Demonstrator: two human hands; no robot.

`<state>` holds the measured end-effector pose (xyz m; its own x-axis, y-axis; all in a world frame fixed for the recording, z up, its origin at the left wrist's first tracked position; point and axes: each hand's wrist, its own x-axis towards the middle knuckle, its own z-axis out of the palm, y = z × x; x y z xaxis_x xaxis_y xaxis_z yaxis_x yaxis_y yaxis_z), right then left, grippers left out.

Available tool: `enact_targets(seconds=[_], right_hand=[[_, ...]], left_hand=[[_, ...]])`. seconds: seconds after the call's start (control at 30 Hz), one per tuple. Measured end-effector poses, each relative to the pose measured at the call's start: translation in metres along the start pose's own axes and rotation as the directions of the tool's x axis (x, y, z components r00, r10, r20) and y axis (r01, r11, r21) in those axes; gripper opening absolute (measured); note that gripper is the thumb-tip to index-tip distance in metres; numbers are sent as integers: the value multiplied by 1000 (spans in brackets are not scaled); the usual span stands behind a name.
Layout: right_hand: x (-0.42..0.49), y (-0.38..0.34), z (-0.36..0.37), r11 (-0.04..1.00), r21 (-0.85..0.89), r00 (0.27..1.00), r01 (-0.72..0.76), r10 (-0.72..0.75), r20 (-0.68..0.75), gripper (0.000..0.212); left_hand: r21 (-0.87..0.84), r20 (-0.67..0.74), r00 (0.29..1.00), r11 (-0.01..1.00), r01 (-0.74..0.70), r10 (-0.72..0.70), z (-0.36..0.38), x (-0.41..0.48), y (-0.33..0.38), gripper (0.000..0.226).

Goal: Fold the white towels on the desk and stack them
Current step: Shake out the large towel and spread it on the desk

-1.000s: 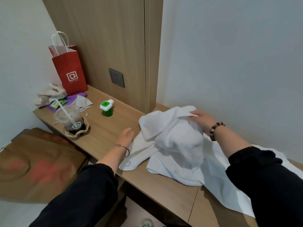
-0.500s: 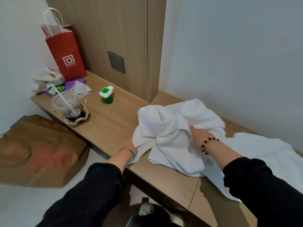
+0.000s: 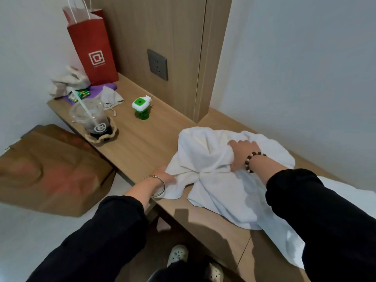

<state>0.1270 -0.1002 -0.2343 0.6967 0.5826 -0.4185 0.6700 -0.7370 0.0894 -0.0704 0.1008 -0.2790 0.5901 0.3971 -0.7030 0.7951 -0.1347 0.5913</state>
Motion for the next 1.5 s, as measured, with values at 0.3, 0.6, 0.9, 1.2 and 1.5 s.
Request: enact_targets(seconds=[0.3, 0.6, 0.9, 1.2, 1.5], right_hand=[[-40, 36, -97, 984, 162, 633, -68, 168, -755, 29], [-90, 0, -80, 907, 223, 867, 357, -410, 283, 53], [-22, 12, -15, 944, 311, 994, -106, 91, 62, 100], [-25, -5, 23, 973, 189, 985, 131, -149, 85, 46], [-72, -4, 64, 932, 222, 868, 285, -152, -472, 33]], left_hand=[[166, -411, 853, 946, -278, 322, -17, -2, 46, 4], [-701, -323, 935, 701, -132, -148, -32, -5, 61, 30], [-245, -326, 925, 927, -284, 197, 1, 3, 36, 85], [-670, -352, 923, 730, -131, -157, -2, 18, 28, 66], [-932, 51, 973, 340, 128, -227, -30, 17, 68, 46]])
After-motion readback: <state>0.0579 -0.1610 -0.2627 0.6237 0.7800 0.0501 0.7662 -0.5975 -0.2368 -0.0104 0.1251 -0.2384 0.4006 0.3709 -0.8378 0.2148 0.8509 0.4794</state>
